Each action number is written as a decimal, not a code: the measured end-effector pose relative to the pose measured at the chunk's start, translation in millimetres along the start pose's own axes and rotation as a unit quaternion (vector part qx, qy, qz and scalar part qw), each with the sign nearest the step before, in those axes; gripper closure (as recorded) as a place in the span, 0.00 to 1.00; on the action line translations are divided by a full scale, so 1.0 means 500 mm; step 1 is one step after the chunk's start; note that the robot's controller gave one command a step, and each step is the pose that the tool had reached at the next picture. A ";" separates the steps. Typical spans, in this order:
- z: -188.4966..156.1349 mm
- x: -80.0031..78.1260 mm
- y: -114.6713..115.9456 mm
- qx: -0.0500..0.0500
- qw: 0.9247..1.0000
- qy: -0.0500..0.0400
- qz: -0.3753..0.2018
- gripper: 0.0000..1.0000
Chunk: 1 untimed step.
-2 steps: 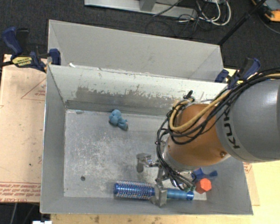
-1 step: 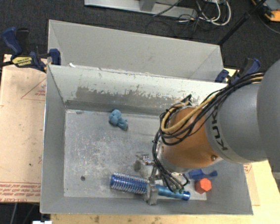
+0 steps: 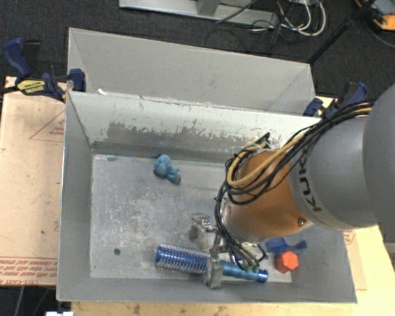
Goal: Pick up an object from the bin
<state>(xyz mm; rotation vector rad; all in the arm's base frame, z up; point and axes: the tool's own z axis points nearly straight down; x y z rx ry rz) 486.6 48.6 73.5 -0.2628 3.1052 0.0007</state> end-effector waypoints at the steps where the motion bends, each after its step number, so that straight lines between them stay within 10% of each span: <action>1: 0.002 0.003 0.001 0.000 1.000 0.002 0.000 1.00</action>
Offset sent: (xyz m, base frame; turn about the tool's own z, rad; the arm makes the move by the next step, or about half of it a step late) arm 0.0000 0.0000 0.0000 0.0000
